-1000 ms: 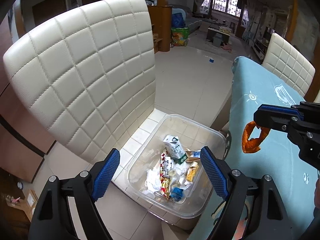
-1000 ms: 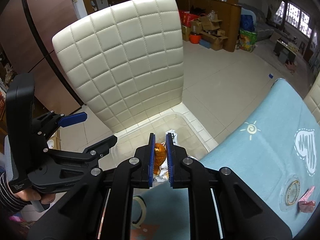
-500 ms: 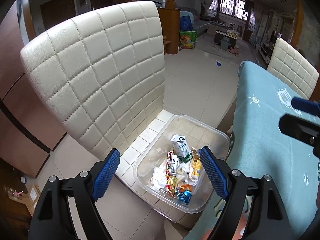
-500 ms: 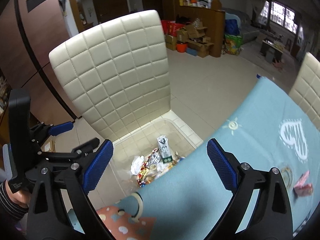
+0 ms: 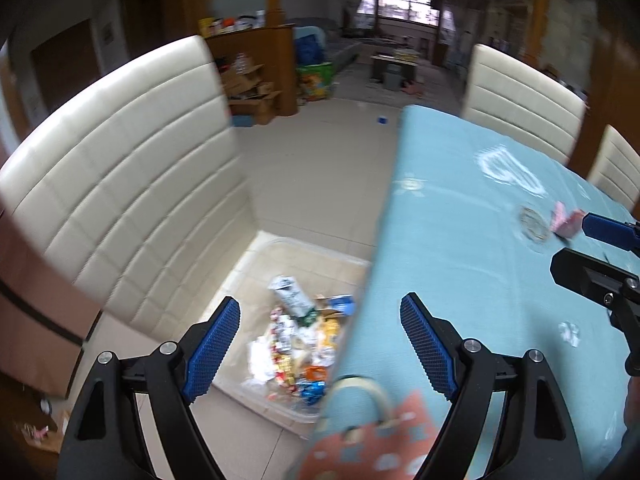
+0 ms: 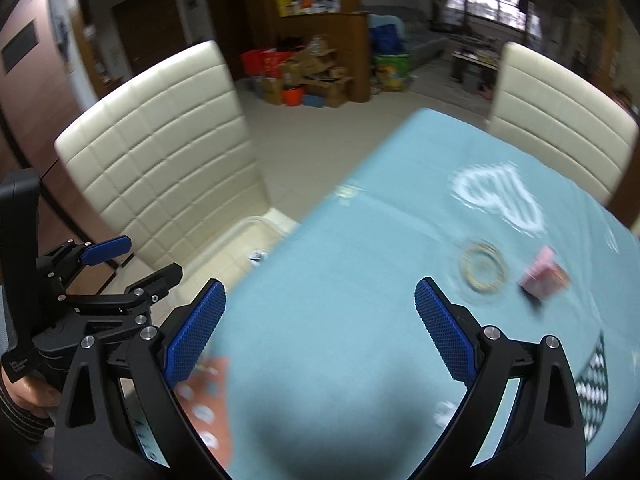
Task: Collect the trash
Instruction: 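Move both open tools back over the table toward the clear lid, then grasp the pink paper with the right tool while the left tool grasps the clear round lid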
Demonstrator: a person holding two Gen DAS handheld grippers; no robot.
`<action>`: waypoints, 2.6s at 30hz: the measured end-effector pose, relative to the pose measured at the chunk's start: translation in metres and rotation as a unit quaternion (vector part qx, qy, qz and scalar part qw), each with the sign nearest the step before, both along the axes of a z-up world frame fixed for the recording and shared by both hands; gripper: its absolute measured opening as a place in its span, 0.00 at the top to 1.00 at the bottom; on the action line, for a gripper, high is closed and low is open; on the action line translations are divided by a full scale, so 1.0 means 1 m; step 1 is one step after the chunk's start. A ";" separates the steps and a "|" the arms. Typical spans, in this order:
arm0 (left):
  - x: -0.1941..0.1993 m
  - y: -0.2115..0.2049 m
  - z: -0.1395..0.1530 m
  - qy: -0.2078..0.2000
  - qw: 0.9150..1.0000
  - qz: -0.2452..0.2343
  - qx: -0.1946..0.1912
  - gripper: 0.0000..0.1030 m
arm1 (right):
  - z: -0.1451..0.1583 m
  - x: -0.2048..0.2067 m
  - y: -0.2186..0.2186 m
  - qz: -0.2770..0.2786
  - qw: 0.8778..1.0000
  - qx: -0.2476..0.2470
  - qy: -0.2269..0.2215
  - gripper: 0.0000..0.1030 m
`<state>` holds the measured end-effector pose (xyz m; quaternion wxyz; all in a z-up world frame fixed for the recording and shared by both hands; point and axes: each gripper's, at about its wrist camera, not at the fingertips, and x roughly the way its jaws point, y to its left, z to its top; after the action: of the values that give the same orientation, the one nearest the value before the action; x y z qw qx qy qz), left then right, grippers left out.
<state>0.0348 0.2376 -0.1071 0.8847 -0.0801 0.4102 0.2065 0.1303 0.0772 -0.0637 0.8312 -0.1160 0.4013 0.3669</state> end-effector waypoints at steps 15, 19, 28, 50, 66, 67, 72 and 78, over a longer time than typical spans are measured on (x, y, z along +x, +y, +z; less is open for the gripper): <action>0.073 -0.112 0.000 0.003 0.987 -0.161 -0.006 0.22 | -0.009 0.037 -0.143 -0.166 0.986 0.016 0.021 0.08; 0.093 -0.130 -0.006 0.009 0.983 -0.185 -0.002 0.22 | -0.013 0.048 -0.160 -0.190 0.981 0.023 0.024 0.08; 0.141 -0.151 -0.030 0.024 0.973 -0.229 -0.007 0.22 | -0.031 0.094 -0.162 -0.196 0.980 0.022 0.037 0.08; 0.234 -0.175 -0.076 0.039 0.956 -0.289 0.011 0.17 | -0.096 0.189 -0.128 -0.160 0.982 -0.003 0.104 0.49; 0.236 -0.167 -0.076 0.026 0.956 -0.291 0.009 0.19 | -0.094 0.181 -0.123 -0.140 0.988 -0.016 0.063 0.89; 0.233 -0.166 -0.074 0.023 0.957 -0.290 0.010 0.19 | -0.093 0.180 -0.123 -0.139 0.988 -0.016 0.063 0.89; 0.222 -0.167 -0.066 0.016 0.958 -0.286 0.015 0.19 | -0.085 0.169 -0.121 -0.129 0.990 -0.016 0.059 0.89; 0.198 -0.166 -0.044 -0.005 0.958 -0.286 0.033 0.19 | -0.067 0.147 -0.114 -0.108 0.993 -0.015 0.050 0.89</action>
<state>0.2327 0.0713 -0.1513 0.9109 0.0684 0.4046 -0.0425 0.2777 -0.0368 -0.1303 0.8429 -0.0657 0.4584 0.2739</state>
